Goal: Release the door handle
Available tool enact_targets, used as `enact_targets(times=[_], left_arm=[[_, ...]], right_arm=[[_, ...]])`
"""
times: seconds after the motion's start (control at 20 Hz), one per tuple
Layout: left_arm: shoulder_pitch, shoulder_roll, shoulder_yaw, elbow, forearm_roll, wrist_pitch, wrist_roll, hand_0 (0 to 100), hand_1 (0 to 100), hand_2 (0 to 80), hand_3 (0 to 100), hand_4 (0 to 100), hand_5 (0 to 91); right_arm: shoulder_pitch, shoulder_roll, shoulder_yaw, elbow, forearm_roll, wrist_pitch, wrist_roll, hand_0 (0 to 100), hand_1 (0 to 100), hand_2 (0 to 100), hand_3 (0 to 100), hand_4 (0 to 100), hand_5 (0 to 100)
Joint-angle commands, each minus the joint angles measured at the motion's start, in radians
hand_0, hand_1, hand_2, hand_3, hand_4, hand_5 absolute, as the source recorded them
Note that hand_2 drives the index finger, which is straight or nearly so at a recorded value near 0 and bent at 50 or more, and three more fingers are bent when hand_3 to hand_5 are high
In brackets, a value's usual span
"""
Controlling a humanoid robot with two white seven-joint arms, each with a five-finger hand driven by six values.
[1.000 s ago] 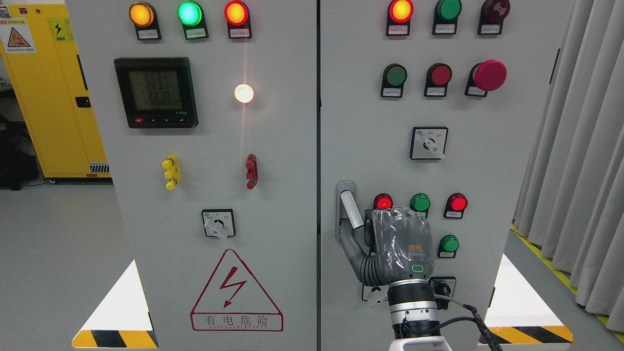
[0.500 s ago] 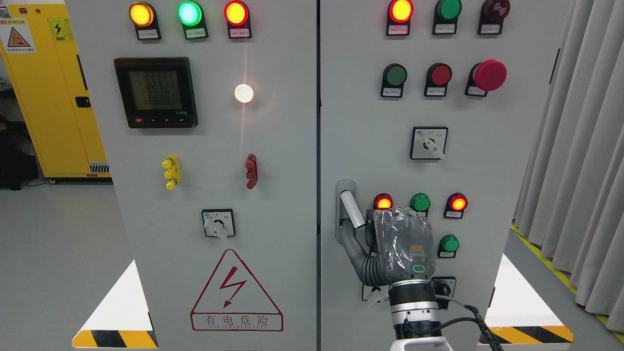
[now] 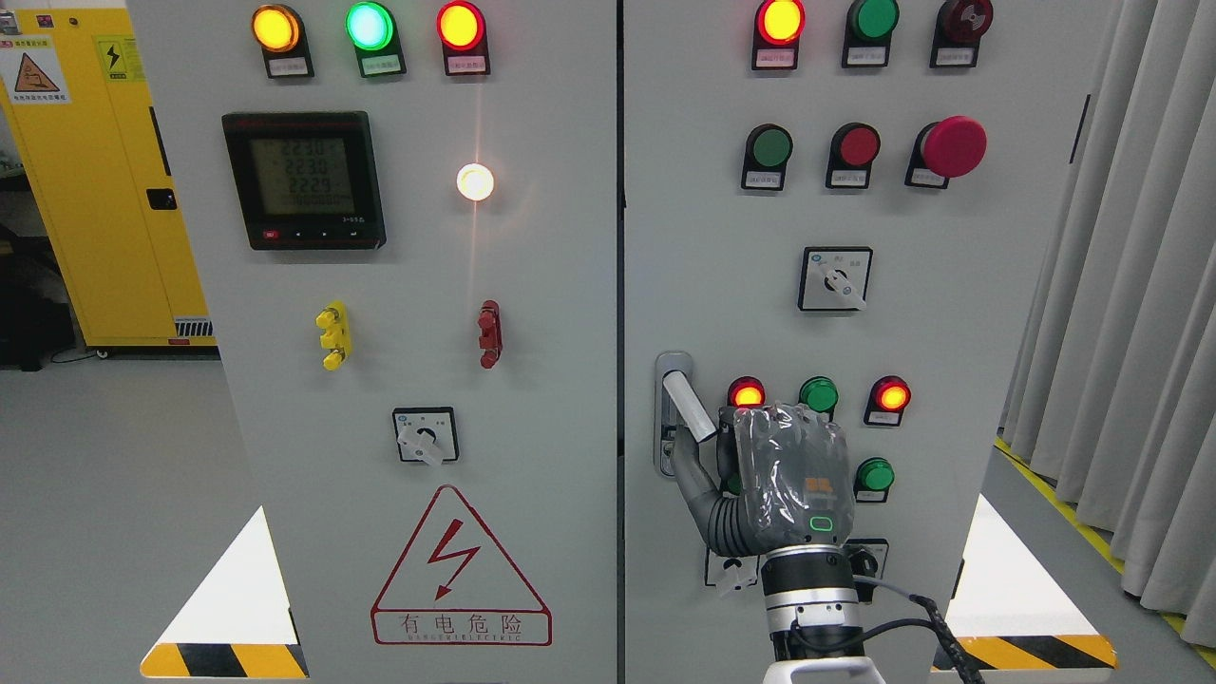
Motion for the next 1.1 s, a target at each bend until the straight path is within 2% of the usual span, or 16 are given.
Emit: enact_targets(times=[0.0, 1.05], left_arm=[[0.0, 0.0, 0.0, 0.0, 0.0, 0.001, 0.0, 12, 56, 0.0, 0, 0, 0.0], [0.0, 0.0, 0.0, 0.0, 0.0, 0.001, 0.0, 12, 56, 0.0, 0, 0, 0.0]], right_arm=[[0.0, -0.002, -0.001, -0.005, -0.002, 0.001, 0.001, 64, 44, 92, 100, 100, 100], [-0.007, -0.011, -0.023, -0.005, -0.004, 0.001, 0.001, 60, 45, 92, 100, 100, 100]])
